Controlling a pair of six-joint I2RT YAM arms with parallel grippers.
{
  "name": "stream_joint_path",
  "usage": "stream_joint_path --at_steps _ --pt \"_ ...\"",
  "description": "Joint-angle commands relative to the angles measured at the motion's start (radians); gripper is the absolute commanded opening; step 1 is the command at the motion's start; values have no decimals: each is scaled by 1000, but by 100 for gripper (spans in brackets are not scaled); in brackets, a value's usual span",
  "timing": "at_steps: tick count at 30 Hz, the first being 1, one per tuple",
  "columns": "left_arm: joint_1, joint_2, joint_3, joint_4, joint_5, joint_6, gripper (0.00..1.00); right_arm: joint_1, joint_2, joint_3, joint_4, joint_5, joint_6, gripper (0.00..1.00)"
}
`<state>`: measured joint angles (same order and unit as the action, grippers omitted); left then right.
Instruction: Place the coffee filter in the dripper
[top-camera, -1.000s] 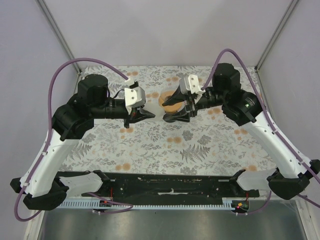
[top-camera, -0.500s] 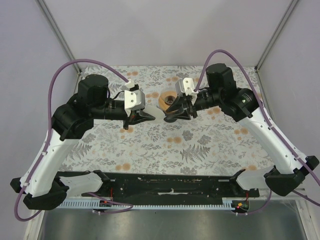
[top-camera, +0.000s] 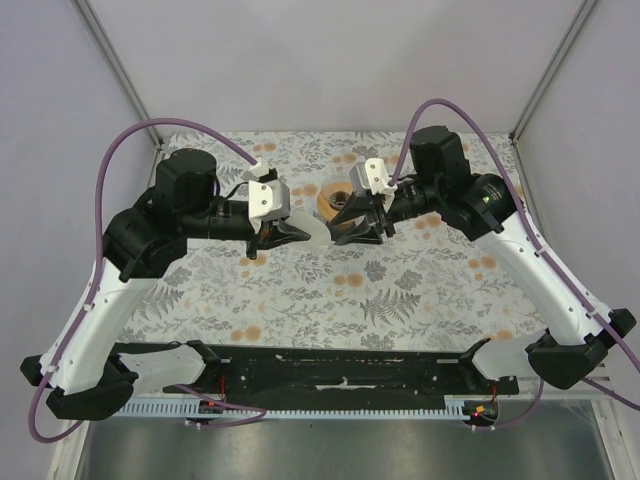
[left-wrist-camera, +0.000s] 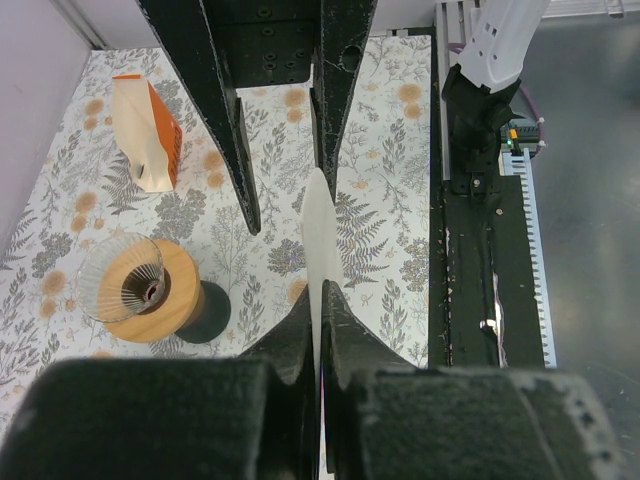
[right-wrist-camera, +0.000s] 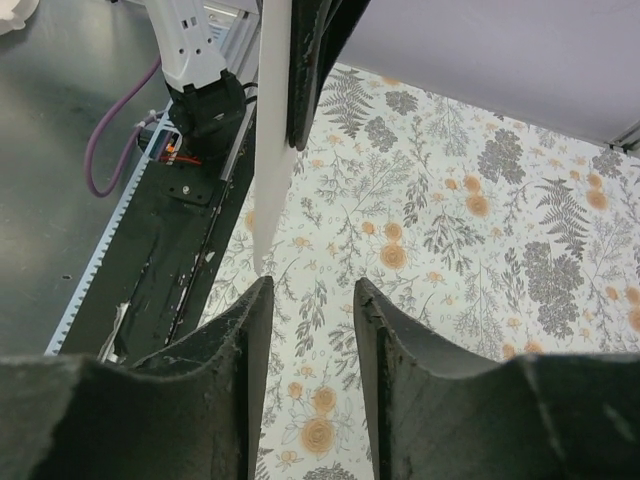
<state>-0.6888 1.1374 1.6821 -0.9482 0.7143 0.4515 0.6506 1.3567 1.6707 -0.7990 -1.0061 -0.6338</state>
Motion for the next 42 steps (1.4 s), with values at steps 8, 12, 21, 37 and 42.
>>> stream_joint_path --at_steps 8,12,21,37,42 --pt "3 -4 31 6 14 24 2 0 -4 64 -46 -61 -60 41" --pt "3 -1 31 6 14 24 2 3 16 80 -28 -77 -29 26" --pt "3 -4 33 5 14 24 2 4 24 80 -22 -58 -17 13" --pt "3 -7 25 17 -9 26 2 44 24 67 6 -57 -6 13" --pt "3 -5 24 19 -13 29 2 46 18 61 7 -55 -7 19"
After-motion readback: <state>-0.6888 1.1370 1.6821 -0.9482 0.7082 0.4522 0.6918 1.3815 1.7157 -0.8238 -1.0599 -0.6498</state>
